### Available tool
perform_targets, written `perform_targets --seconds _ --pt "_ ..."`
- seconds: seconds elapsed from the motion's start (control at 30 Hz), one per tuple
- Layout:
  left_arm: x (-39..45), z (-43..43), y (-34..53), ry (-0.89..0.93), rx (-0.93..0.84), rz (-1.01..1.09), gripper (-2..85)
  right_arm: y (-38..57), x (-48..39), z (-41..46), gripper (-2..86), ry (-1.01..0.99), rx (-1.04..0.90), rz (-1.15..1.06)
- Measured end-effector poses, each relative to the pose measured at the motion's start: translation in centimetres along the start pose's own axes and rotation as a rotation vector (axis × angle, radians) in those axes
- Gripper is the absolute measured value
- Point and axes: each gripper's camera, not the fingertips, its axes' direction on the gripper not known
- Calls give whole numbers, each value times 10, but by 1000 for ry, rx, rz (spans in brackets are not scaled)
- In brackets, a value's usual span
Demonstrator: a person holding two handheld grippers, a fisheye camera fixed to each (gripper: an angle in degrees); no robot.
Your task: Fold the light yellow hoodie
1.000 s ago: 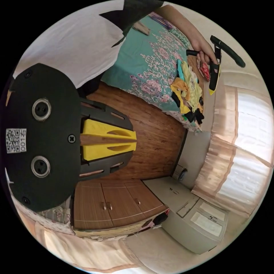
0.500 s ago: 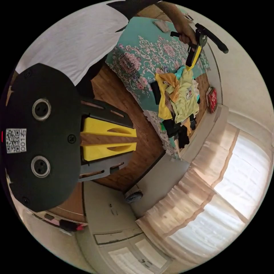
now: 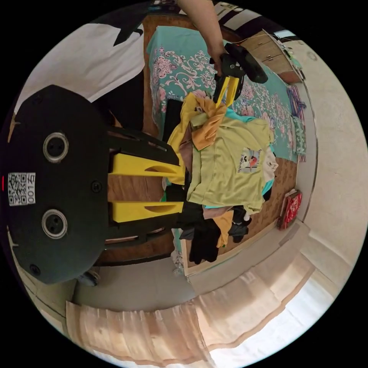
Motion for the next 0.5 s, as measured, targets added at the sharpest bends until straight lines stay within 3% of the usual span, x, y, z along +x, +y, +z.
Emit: perform_targets --seconds 0.17,0.3,0.4,0.5 --pt "-39 50 -76 71 -181 9 16 -127 2 65 80 -89 -163 -152" --pt "-65 37 -91 117 -191 -56 -3 -197 9 96 81 -142 -228 -184" --pt "-86 24 -82 86 -263 -163 -7 -248 6 116 90 -151 -252 -253" --pt "-107 27 -58 2 -455 -359 -10 -288 -4 139 112 -141 -283 -350"
